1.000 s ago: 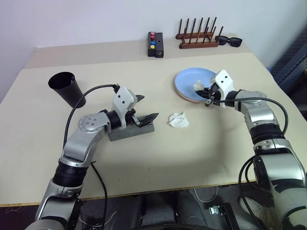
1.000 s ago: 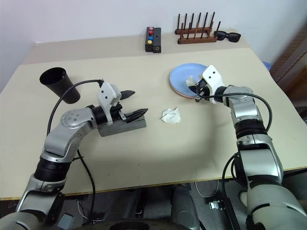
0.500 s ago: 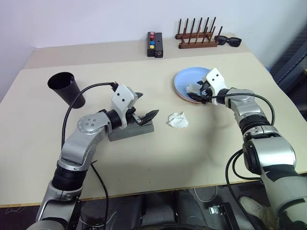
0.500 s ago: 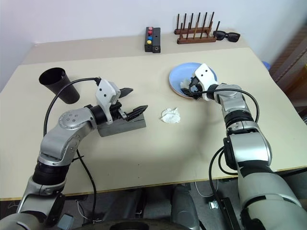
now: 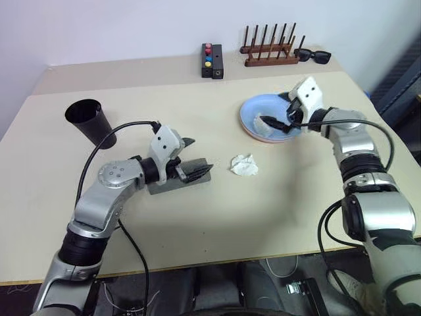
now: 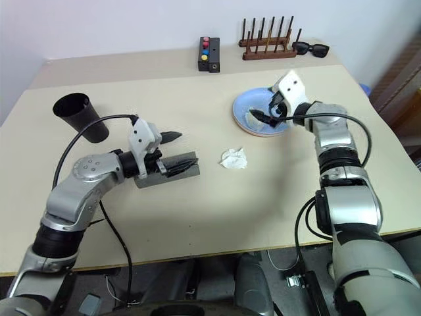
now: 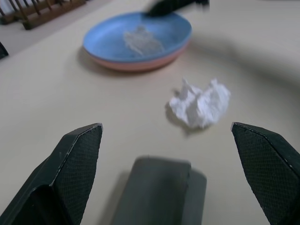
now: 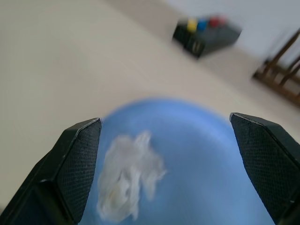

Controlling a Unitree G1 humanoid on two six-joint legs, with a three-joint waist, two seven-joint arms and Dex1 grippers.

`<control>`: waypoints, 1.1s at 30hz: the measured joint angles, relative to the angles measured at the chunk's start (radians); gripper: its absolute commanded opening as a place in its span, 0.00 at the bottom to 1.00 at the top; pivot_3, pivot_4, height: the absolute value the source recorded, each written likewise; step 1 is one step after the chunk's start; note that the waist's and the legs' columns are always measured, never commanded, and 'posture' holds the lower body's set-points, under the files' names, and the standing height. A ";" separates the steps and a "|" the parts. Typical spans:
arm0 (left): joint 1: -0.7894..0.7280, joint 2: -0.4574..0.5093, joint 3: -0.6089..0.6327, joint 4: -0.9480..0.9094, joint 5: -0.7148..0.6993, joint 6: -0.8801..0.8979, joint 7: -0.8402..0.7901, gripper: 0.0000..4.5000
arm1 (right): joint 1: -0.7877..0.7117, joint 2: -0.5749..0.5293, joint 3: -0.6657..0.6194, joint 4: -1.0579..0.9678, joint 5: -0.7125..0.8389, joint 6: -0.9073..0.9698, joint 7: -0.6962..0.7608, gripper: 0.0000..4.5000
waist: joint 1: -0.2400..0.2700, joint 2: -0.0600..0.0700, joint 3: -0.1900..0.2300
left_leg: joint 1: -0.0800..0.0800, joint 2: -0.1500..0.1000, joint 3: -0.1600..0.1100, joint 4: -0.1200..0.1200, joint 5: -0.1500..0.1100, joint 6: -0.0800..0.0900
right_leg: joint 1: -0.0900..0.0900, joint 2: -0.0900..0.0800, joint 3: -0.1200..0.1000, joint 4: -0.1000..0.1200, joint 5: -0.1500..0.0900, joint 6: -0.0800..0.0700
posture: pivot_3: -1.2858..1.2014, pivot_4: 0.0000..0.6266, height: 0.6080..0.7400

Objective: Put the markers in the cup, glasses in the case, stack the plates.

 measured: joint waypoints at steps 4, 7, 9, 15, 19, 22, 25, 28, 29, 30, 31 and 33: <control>0.001 0.033 -0.001 0.044 -0.003 -0.046 -0.066 1.00 | 0.216 -0.030 -0.026 -0.398 0.129 0.213 0.078 0.99 | 0.006 0.000 0.000 | 0.000 0.000 -0.001 0.000 0.000 0.000 | 0.001 0.000 0.000 0.000 0.000 0.000 | 0.52 0.24 1.00; -0.007 0.036 -0.003 0.070 0.001 -0.072 -0.087 1.00 | 0.374 -0.043 -0.032 -0.625 0.202 0.350 0.091 0.99 | 0.005 0.000 0.000 | 0.000 0.000 -0.001 0.000 0.000 0.000 | 0.000 -0.001 0.000 0.000 0.000 0.000 | 0.52 0.24 1.00; -0.013 0.035 -0.007 0.081 0.007 -0.087 -0.096 1.00 | 0.454 -0.061 -0.028 -0.726 0.222 0.407 0.093 0.99 | 0.004 0.000 0.000 | 0.000 0.000 0.000 0.001 0.000 0.000 | 0.000 -0.001 0.000 0.000 0.000 0.000 | 0.52 0.24 1.00; -0.014 0.029 -0.025 0.099 0.023 -0.118 -0.107 1.00 | 0.530 -0.069 0.003 -0.792 0.221 0.439 0.078 0.99 | 0.001 0.000 0.000 | 0.000 0.000 0.000 0.000 0.000 0.000 | 0.000 0.000 0.000 0.001 0.000 0.000 | 0.52 0.24 1.00; -0.014 0.028 -0.027 0.104 0.027 -0.123 -0.106 1.00 | 0.511 -0.068 0.018 -0.809 0.221 0.447 0.079 0.99 | 0.003 0.000 0.000 | 0.000 0.000 0.000 0.000 0.000 0.000 | 0.000 0.000 0.000 0.000 0.000 0.000 | 0.52 0.24 1.00; -0.013 0.028 -0.027 0.104 0.030 -0.131 -0.101 1.00 | 0.510 -0.059 0.061 -0.806 0.207 0.429 0.086 0.99 | 0.004 0.000 0.000 | 0.000 0.000 0.000 0.001 0.000 0.000 | 0.000 -0.001 0.000 0.000 0.000 0.000 | 0.52 0.24 1.00; -0.010 0.028 -0.027 0.103 0.031 -0.134 -0.095 1.00 | 0.510 -0.023 0.112 -0.780 0.192 0.406 0.095 0.99 | 0.003 0.000 0.000 | 0.000 0.000 0.000 0.001 0.000 0.000 | 0.000 0.000 0.000 0.000 0.000 0.000 | 0.52 0.24 1.00; -0.001 0.029 -0.026 0.101 0.031 -0.134 -0.089 1.00 | 0.503 0.009 0.168 -0.697 0.151 0.358 0.104 0.99 | 0.003 0.000 0.000 | 0.000 0.000 0.000 0.001 0.000 0.000 | 0.000 0.000 0.000 0.000 0.000 0.000 | 0.52 0.24 1.00; 0.000 0.029 -0.026 0.099 0.031 -0.133 -0.085 1.00 | 0.496 0.026 0.182 -0.658 0.136 0.340 0.103 0.99 | 0.002 0.000 0.000 | 0.000 0.000 0.000 0.001 0.000 0.000 | 0.000 0.000 0.000 0.000 0.000 0.000 | 0.52 0.24 1.00; 0.002 0.029 -0.025 0.094 0.031 -0.133 -0.081 1.00 | 0.486 0.043 0.199 -0.617 0.119 0.320 0.101 0.99 | 0.002 0.000 0.000 | 0.000 0.000 0.000 0.001 0.000 0.000 | 0.000 0.000 0.000 0.000 0.000 0.000 | 0.52 0.24 1.00; 0.004 0.029 -0.025 0.088 0.031 -0.133 -0.079 1.00 | 0.475 0.057 0.213 -0.579 0.102 0.300 0.099 0.99 | 0.001 0.000 0.000 | 0.000 0.000 0.000 0.001 0.000 0.000 | 0.000 0.000 0.000 0.001 0.000 0.000 | 0.52 0.24 1.00; 0.007 0.030 -0.024 0.081 0.031 -0.131 -0.073 1.00 | 0.444 0.077 0.227 -0.511 0.079 0.254 0.098 0.94 | 0.001 0.000 0.000 | 0.000 0.000 0.000 0.001 0.000 0.000 | 0.000 0.000 0.000 0.000 0.000 0.000 | 0.52 0.24 1.00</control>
